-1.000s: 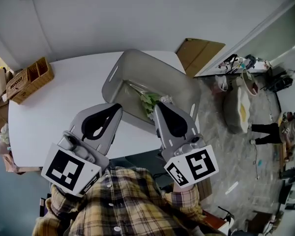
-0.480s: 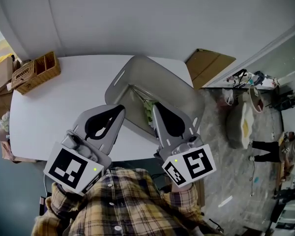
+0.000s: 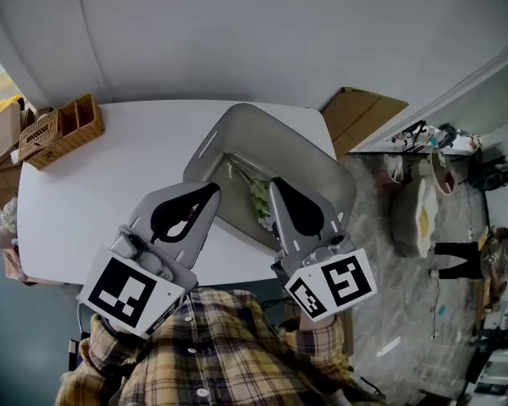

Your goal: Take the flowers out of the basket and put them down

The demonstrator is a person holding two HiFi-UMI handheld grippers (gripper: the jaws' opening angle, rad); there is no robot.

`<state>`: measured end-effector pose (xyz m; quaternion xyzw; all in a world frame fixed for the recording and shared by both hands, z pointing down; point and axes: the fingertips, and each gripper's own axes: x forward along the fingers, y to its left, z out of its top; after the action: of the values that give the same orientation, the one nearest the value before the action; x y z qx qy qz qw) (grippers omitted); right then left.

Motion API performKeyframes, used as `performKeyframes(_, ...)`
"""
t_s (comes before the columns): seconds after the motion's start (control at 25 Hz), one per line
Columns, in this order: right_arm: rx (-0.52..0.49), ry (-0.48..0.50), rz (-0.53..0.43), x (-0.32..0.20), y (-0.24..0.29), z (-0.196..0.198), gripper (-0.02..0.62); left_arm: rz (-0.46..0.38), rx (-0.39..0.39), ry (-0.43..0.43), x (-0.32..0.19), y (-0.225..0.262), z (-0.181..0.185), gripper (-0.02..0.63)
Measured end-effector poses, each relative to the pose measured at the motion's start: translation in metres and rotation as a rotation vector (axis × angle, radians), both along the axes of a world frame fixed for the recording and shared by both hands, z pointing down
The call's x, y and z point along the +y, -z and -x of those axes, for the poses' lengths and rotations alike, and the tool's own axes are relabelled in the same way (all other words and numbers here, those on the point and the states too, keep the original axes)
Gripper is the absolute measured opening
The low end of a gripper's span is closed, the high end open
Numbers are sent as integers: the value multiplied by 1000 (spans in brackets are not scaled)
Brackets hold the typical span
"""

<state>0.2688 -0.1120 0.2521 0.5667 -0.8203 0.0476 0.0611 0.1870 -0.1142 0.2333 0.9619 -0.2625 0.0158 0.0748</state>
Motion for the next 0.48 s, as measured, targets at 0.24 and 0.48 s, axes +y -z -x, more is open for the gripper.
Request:
performKeyframes(0.24,18,-19,2,-9,-5,-5,6,7,-7,-11,-4,-6,2,12)
performKeyframes(0.48,42,-27,37,-17,-10,-14,6,14,-13,-12,-9,-12,4,12)
